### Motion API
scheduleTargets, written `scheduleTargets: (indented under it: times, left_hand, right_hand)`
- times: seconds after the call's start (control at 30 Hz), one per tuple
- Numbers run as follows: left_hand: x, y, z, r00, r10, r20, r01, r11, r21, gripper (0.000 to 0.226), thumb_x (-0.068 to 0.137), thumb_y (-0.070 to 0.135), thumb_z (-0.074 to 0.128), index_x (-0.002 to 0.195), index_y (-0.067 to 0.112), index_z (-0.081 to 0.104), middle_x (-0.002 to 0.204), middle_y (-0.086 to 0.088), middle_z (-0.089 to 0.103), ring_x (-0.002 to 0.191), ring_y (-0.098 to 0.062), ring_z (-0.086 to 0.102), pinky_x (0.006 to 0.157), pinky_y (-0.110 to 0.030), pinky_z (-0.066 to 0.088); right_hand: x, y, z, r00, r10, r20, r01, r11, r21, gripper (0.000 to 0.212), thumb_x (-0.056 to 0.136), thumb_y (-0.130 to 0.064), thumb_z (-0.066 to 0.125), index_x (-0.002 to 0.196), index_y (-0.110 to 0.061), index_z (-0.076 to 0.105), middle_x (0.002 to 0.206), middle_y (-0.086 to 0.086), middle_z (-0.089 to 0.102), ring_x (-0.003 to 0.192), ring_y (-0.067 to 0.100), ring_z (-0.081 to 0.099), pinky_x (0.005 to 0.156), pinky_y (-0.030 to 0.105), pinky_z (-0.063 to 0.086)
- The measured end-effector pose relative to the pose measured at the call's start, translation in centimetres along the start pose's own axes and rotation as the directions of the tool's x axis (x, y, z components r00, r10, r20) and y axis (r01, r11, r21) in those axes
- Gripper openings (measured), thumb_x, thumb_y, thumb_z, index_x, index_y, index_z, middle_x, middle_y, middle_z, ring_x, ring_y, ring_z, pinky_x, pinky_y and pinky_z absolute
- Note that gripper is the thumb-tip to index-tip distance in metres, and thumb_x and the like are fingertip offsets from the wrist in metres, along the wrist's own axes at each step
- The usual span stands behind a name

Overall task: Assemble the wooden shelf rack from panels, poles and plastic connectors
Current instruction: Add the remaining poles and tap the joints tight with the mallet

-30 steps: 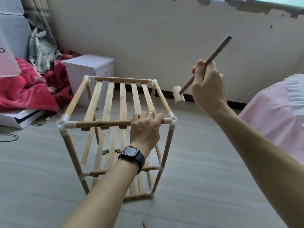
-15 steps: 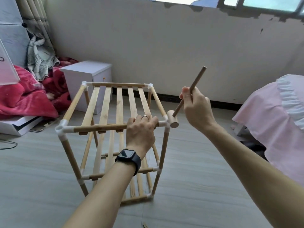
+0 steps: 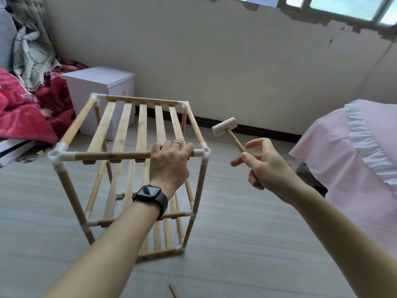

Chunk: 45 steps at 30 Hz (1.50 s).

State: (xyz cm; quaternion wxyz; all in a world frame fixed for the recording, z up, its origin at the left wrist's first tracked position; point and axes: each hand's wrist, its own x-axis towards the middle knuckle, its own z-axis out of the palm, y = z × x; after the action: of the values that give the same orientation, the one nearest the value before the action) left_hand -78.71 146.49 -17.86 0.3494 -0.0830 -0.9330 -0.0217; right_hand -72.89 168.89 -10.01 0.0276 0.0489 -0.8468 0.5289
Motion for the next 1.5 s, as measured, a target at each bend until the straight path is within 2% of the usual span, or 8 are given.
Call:
scheduleTargets:
  times: [0.27, 0.4, 0.53, 0.63, 0.77, 1.1, 1.33, 1.5]
  left_hand:
    - [0.0, -0.1, 0.4, 0.999, 0.003, -0.035, -0.003, 1.000, -0.002, 0.016, 0.099, 0.019, 0.052, 0.110, 0.024, 0.062, 0.106, -0.002, 0.069, 0.089, -0.025, 0.061, 0.080, -0.041, 0.042]
    - [0.0, 0.0, 0.5, 0.999, 0.008, -0.032, -0.008, 1.000, 0.001, 0.016, 0.099, 0.021, 0.052, 0.112, 0.024, 0.062, 0.107, -0.001, 0.069, 0.091, -0.025, 0.061, 0.081, -0.041, 0.041]
    - [0.0, -0.1, 0.6, 0.999, 0.012, -0.044, -0.011, 1.000, 0.019, 0.014, 0.099, 0.024, 0.055, 0.111, 0.025, 0.062, 0.107, 0.000, 0.068, 0.091, -0.024, 0.061, 0.081, -0.040, 0.041]
    - [0.0, -0.1, 0.7, 0.999, 0.011, -0.032, -0.010, 1.000, 0.021, 0.016, 0.099, 0.023, 0.053, 0.113, 0.026, 0.062, 0.108, 0.001, 0.068, 0.093, -0.024, 0.061, 0.081, -0.039, 0.040]
    - [0.0, -0.1, 0.6, 1.000, 0.013, -0.025, -0.013, 1.000, 0.021, 0.016, 0.098, 0.023, 0.054, 0.112, 0.025, 0.062, 0.107, 0.000, 0.068, 0.092, -0.024, 0.061, 0.081, -0.040, 0.040]
    - [0.2, 0.1, 0.3, 0.998, -0.008, 0.068, 0.012, 0.998, -0.062, 0.022, 0.088, 0.032, 0.056, 0.108, 0.028, 0.064, 0.113, 0.002, 0.068, 0.097, -0.024, 0.058, 0.083, -0.040, 0.034]
    - [1.0, -2.6, -1.1, 0.971, -0.011, 0.240, 0.079, 0.959, -0.273, 0.082, 0.084, 0.085, 0.004, 0.085, 0.042, 0.075, 0.105, 0.019, 0.067, 0.107, -0.012, 0.048, 0.086, -0.038, 0.020]
    - [1.7, -10.5, -3.0, 0.901, -0.084, 0.425, 0.328, 0.773, -0.543, 0.051, 0.075, 0.087, 0.050, 0.048, 0.048, 0.069, 0.123, 0.021, 0.065, 0.122, -0.010, 0.048, 0.097, -0.037, 0.037]
  right_hand:
    - [-0.4, 0.5, 0.5, 0.785, -0.586, -0.199, 0.405, 0.730, -0.550, 0.026, 0.107, -0.018, 0.046, 0.129, -0.012, 0.058, 0.076, -0.010, 0.058, 0.061, 0.009, 0.054, 0.058, 0.020, 0.043]
    - [-0.1, 0.5, 0.0, 0.913, -0.403, 0.064, 0.292, 0.536, -0.792, 0.031, 0.106, -0.028, 0.048, 0.131, -0.021, 0.064, 0.082, 0.000, 0.062, 0.073, 0.024, 0.058, 0.067, 0.041, 0.050]
    - [-0.7, 0.2, 0.2, 0.801, -0.574, -0.167, 0.359, 0.685, -0.634, 0.032, 0.105, -0.022, 0.051, 0.135, -0.018, 0.063, 0.082, -0.003, 0.062, 0.070, 0.018, 0.056, 0.065, 0.032, 0.044]
    - [-0.7, 0.7, 0.7, 0.908, -0.412, 0.071, 0.334, 0.612, -0.717, 0.027, 0.105, -0.024, 0.050, 0.125, -0.018, 0.067, 0.074, -0.003, 0.061, 0.064, 0.019, 0.057, 0.060, 0.037, 0.045]
    - [-0.5, 0.5, 0.6, 0.822, -0.541, -0.178, 0.339, 0.716, -0.611, 0.030, 0.105, -0.021, 0.051, 0.132, -0.018, 0.064, 0.078, -0.011, 0.059, 0.062, 0.003, 0.053, 0.059, 0.021, 0.041]
    - [-1.2, 1.9, 1.4, 0.895, -0.446, -0.025, 0.311, 0.662, -0.681, 0.035, 0.105, -0.024, 0.050, 0.138, -0.020, 0.061, 0.075, -0.005, 0.060, 0.062, 0.012, 0.053, 0.056, 0.026, 0.041]
    - [-0.7, 2.4, 0.9, 0.956, -0.229, -0.185, 0.184, 0.956, -0.229, 0.033, 0.104, -0.023, 0.053, 0.127, -0.046, 0.058, 0.079, -0.001, 0.071, 0.051, 0.014, 0.053, 0.045, 0.018, 0.042]
    - [0.0, 1.9, 1.5, 0.995, -0.034, -0.092, 0.057, 0.963, 0.264, 0.018, 0.100, -0.024, 0.064, 0.117, -0.028, 0.066, 0.108, 0.015, 0.068, 0.051, 0.011, 0.055, 0.045, 0.021, 0.043]
